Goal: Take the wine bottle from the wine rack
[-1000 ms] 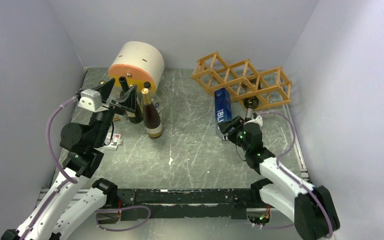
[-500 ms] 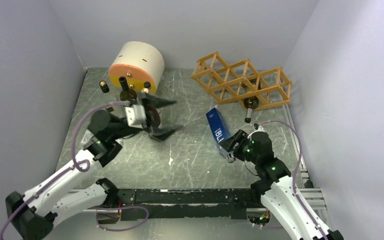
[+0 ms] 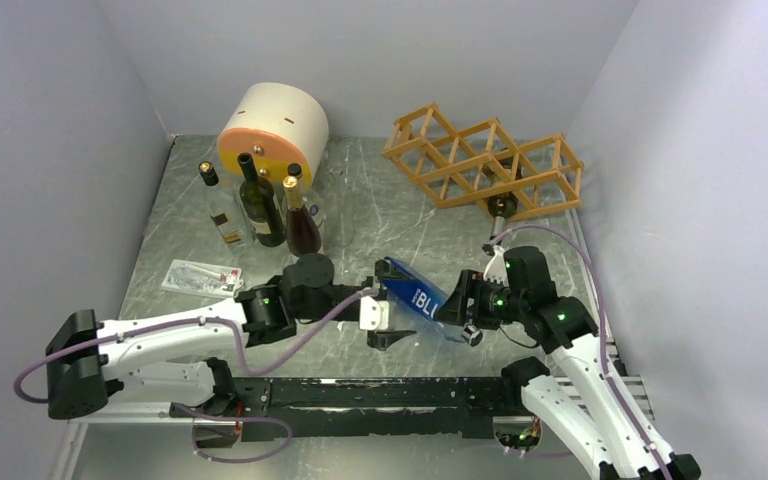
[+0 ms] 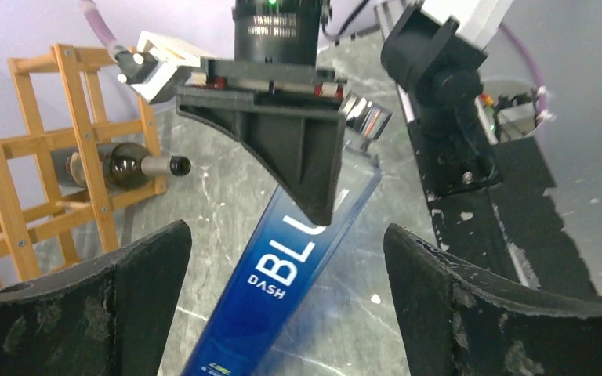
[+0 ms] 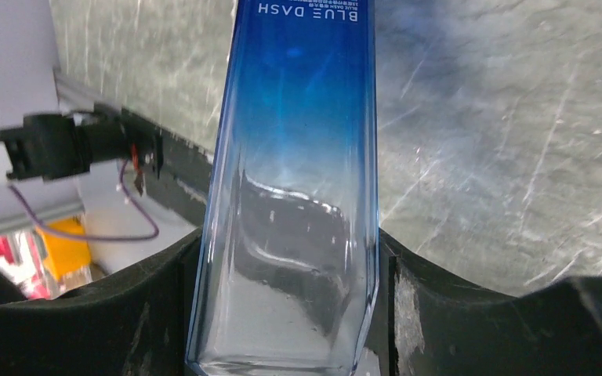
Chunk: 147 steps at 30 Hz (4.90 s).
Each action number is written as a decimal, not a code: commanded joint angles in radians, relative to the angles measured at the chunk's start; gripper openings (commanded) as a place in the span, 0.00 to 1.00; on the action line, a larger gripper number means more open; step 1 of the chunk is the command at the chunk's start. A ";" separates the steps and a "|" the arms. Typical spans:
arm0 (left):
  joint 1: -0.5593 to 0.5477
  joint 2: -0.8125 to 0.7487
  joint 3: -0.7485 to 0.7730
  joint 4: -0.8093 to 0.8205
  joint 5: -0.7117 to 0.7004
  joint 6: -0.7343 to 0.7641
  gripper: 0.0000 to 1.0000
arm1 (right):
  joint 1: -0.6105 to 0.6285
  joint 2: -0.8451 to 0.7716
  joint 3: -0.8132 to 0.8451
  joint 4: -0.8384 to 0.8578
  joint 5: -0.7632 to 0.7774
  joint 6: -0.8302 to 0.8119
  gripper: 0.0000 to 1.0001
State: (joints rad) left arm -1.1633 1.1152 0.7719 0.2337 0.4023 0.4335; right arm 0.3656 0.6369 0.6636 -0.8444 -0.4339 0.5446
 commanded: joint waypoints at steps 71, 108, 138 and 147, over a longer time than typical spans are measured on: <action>0.104 0.186 0.237 -0.160 -0.503 -0.333 0.07 | 0.351 0.276 0.238 0.436 0.447 0.116 0.87; 0.148 -0.146 0.123 -0.025 -0.568 -0.288 1.00 | 0.352 0.402 0.410 0.518 0.542 -0.035 0.00; 0.417 -0.512 -0.075 0.221 -0.929 -0.392 0.86 | 0.426 0.983 0.953 0.538 0.201 -0.673 0.00; 0.421 -0.507 -0.076 0.223 -0.931 -0.390 0.85 | 0.434 1.077 1.045 0.469 0.102 -0.762 0.00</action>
State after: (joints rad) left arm -0.7517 0.6102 0.7017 0.4198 -0.5114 0.0368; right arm 0.7895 1.7138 1.6150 -0.4446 -0.2550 -0.1623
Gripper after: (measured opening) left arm 0.852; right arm 0.654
